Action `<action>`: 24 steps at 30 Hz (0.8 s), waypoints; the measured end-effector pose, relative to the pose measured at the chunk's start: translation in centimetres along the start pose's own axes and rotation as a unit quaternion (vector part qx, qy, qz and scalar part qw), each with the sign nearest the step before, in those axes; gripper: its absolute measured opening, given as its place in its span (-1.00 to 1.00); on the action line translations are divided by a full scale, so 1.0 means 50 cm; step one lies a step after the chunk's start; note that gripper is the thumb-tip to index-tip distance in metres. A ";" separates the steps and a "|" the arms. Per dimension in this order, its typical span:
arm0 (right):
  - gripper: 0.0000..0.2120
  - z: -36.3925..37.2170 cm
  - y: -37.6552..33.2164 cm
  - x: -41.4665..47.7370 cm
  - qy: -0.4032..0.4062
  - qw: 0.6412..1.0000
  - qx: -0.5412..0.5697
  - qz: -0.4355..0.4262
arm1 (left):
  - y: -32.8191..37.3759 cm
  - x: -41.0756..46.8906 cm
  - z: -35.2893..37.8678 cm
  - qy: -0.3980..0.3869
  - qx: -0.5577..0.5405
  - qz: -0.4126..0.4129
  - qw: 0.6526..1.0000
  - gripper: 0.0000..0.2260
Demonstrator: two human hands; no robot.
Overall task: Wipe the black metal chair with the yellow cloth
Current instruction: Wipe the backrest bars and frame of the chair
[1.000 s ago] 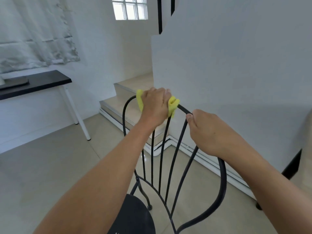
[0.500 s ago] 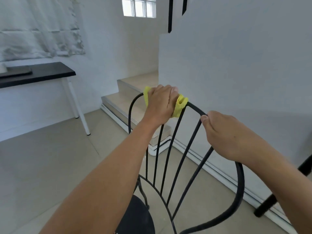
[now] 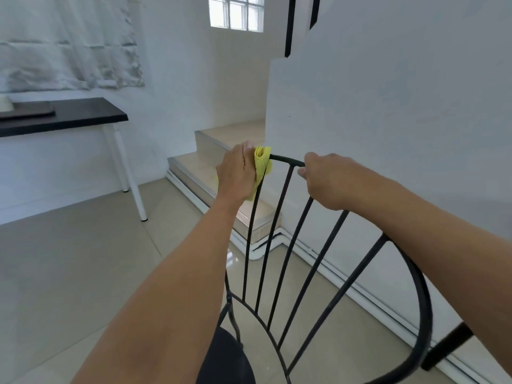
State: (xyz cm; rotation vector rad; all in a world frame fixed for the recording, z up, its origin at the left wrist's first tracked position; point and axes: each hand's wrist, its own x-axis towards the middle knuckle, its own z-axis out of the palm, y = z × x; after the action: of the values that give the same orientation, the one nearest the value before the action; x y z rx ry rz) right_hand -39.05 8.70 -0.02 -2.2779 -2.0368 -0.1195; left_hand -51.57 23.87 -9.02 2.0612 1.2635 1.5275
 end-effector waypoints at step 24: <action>-0.89 0.039 -0.125 0.199 0.007 0.987 -0.106 -0.124 | -0.236 -0.345 0.036 -0.080 -0.051 -0.253 0.963 -0.93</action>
State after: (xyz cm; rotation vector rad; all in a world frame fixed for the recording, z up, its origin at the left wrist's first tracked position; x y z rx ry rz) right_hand -44.16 19.45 -0.79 -2.1126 -2.3961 -0.3853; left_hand -56.63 17.83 -28.46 1.5919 1.4653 1.1426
